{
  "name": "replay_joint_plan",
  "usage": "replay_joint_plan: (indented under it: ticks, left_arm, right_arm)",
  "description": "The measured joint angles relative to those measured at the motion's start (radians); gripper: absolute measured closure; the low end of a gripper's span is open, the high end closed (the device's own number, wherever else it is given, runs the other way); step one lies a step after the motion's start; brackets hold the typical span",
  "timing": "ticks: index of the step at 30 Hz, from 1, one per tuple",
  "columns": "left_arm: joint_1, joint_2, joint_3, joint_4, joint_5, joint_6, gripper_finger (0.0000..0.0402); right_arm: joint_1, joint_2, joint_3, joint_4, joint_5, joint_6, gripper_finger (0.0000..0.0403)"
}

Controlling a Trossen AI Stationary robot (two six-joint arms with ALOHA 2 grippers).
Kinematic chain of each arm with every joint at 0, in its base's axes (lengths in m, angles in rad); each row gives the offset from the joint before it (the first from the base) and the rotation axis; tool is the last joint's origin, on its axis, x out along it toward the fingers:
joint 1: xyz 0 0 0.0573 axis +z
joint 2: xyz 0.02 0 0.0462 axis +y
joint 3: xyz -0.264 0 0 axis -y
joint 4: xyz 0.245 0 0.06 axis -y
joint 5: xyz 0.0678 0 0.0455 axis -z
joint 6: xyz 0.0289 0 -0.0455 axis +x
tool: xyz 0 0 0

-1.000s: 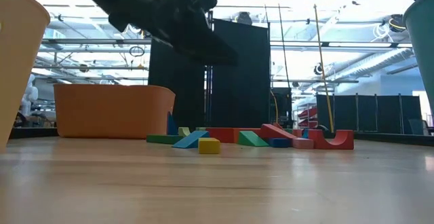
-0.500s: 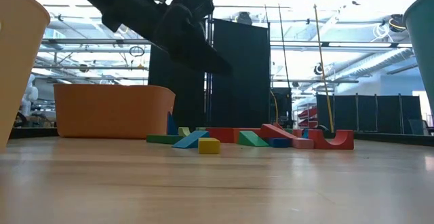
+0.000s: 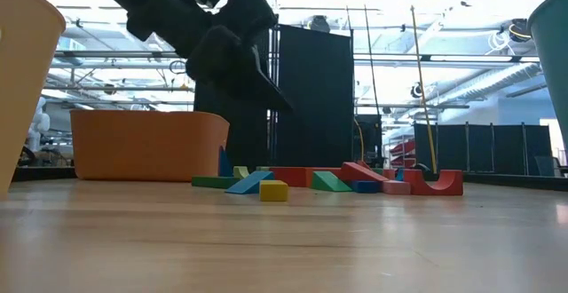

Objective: Sort blocks by size
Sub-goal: Put the yellow rectangular block into the blue bin

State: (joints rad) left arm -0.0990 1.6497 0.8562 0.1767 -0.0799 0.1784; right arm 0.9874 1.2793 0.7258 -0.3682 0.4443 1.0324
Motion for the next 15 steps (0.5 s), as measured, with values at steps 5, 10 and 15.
replay_joint_plan:
  ticks: [5,10,15]
  left_arm:
    - [-0.001,0.000,0.000,-0.015,0.033,0.073,0.0212]
    - [-0.002,0.000,0.000,-0.089,0.078,0.190,0.0212]
    - [-0.002,0.000,0.000,-0.179,0.127,0.358,0.0212]
  right_arm:
    - [-0.024,0.000,0.000,0.005,0.009,-0.004,0.0285]
    - [-0.054,-0.007,0.000,0.005,0.009,-0.020,0.0285]
    - [-0.073,-0.034,0.000,0.047,0.001,-0.121,0.0285]
